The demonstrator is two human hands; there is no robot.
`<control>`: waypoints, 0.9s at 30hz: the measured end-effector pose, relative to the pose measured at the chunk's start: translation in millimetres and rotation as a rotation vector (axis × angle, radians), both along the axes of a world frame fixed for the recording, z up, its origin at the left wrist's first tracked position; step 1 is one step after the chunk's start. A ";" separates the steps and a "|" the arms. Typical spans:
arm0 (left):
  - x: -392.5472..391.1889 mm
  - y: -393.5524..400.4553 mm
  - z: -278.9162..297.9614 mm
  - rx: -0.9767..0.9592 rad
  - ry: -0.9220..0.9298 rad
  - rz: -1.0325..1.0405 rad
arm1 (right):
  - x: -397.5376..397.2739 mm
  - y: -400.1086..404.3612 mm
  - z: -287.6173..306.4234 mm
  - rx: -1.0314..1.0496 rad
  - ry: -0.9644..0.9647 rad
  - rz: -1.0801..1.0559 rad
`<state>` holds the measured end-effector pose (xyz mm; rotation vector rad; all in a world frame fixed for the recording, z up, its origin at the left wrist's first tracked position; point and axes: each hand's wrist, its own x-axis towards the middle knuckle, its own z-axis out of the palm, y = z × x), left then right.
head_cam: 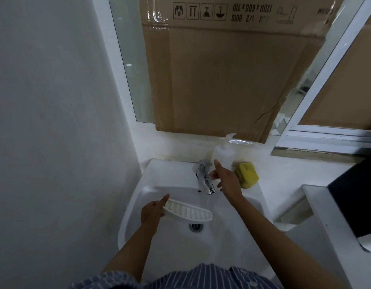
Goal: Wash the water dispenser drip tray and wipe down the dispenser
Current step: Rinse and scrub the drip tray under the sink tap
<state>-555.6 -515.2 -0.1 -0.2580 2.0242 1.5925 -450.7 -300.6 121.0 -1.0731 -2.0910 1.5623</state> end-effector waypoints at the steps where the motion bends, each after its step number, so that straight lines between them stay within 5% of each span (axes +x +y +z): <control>1: 0.0 0.3 1.1 0.007 0.009 -0.009 | -6.2 0.4 6.6 -0.003 -0.017 0.024; 13: 4.4 1.4 8.7 0.049 0.014 -0.010 | -9.4 -5.0 7.0 -0.323 -0.106 0.035; 27: 19.4 -1.3 14.4 0.058 0.096 -0.035 | 45.0 -6.8 -45.7 -0.180 -0.275 0.033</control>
